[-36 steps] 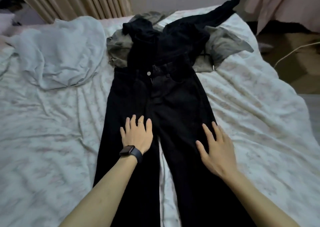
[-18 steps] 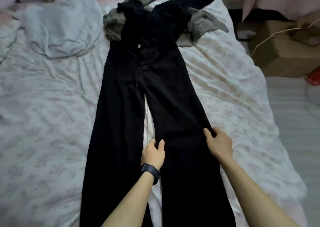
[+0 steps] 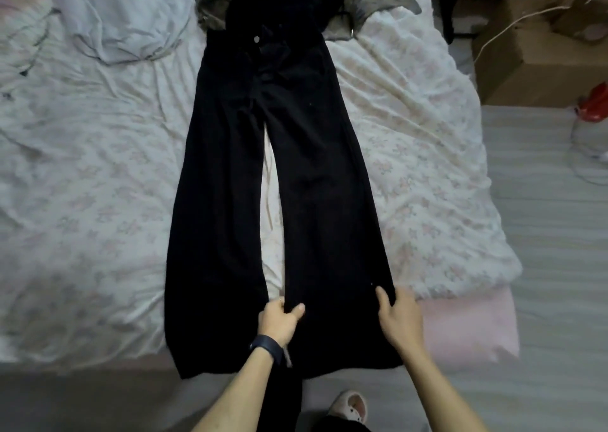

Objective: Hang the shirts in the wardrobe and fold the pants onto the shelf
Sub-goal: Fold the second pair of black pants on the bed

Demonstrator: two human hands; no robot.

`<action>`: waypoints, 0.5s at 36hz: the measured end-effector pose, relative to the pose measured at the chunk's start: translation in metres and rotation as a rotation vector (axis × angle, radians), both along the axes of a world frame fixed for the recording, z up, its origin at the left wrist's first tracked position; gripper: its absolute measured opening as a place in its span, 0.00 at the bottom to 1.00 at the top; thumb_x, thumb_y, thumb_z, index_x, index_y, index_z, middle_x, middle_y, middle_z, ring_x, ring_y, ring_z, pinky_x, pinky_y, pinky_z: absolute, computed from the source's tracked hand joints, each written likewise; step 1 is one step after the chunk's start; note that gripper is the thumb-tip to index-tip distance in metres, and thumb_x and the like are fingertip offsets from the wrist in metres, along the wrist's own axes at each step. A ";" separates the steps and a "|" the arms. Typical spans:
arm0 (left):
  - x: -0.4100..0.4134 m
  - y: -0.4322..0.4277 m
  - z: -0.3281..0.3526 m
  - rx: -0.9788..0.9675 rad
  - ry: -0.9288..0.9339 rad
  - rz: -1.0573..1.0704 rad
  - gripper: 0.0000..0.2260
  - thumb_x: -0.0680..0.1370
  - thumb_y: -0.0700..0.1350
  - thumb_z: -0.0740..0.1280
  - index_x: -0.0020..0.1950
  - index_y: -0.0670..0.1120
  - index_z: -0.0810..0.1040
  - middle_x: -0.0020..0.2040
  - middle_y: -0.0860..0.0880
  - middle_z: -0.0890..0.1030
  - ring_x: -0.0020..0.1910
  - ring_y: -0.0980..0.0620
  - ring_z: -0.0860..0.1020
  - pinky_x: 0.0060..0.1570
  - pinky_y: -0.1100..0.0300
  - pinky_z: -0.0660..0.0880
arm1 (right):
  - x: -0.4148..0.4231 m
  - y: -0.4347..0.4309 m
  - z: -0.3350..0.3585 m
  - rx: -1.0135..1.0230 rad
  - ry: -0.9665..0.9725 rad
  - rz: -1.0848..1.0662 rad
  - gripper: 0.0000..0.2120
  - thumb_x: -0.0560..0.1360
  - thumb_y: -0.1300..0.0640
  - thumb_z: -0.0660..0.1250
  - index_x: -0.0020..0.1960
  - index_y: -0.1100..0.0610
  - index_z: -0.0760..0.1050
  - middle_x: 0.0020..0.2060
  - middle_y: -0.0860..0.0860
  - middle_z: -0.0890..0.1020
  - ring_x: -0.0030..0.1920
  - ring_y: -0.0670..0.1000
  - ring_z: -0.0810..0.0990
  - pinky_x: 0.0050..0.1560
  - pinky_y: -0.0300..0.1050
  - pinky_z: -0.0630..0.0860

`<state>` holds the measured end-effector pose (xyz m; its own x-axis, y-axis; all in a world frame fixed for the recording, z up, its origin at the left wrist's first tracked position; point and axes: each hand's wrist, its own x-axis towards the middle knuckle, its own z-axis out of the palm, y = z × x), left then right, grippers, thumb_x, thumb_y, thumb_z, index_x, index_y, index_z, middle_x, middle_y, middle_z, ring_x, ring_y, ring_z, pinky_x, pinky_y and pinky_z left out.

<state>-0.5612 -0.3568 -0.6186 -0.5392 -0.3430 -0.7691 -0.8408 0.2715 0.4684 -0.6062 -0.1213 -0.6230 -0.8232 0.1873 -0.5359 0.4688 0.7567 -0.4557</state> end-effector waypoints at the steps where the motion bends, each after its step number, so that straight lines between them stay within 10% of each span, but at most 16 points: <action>1: 0.005 0.001 0.002 -0.032 0.014 0.010 0.04 0.77 0.50 0.73 0.47 0.51 0.82 0.42 0.55 0.83 0.41 0.58 0.79 0.39 0.70 0.70 | 0.003 0.004 0.001 -0.056 0.011 -0.057 0.15 0.84 0.48 0.60 0.54 0.60 0.77 0.48 0.58 0.83 0.53 0.62 0.80 0.51 0.54 0.75; 18: 0.088 0.010 0.000 0.166 -0.174 -0.042 0.08 0.73 0.44 0.77 0.49 0.44 0.85 0.46 0.49 0.87 0.50 0.48 0.84 0.59 0.48 0.79 | 0.083 0.055 -0.022 -0.142 -0.168 -0.088 0.10 0.79 0.52 0.71 0.52 0.58 0.76 0.46 0.55 0.83 0.51 0.60 0.82 0.49 0.53 0.76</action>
